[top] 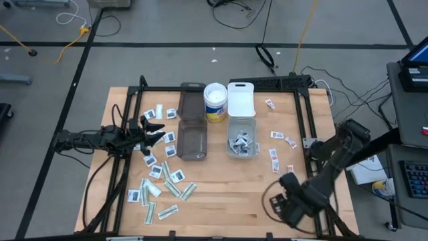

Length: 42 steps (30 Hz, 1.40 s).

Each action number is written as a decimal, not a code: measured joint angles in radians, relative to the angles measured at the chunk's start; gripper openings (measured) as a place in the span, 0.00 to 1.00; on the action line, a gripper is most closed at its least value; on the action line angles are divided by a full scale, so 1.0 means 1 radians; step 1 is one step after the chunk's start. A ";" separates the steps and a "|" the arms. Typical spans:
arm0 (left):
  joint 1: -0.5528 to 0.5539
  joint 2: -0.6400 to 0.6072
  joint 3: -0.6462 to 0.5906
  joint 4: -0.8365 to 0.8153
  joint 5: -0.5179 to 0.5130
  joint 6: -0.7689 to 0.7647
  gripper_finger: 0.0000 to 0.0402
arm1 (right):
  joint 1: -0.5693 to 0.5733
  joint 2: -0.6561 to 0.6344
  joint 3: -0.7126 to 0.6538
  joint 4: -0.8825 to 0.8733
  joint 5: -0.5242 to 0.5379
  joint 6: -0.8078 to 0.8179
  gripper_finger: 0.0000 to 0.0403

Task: Pick & Place First Aid Supplies
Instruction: Put the ointment pack into the white bin

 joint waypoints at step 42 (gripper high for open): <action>0.000 0.000 0.000 0.000 0.000 0.000 0.49 | 0.121 0.194 -0.342 0.662 -0.080 0.183 0.33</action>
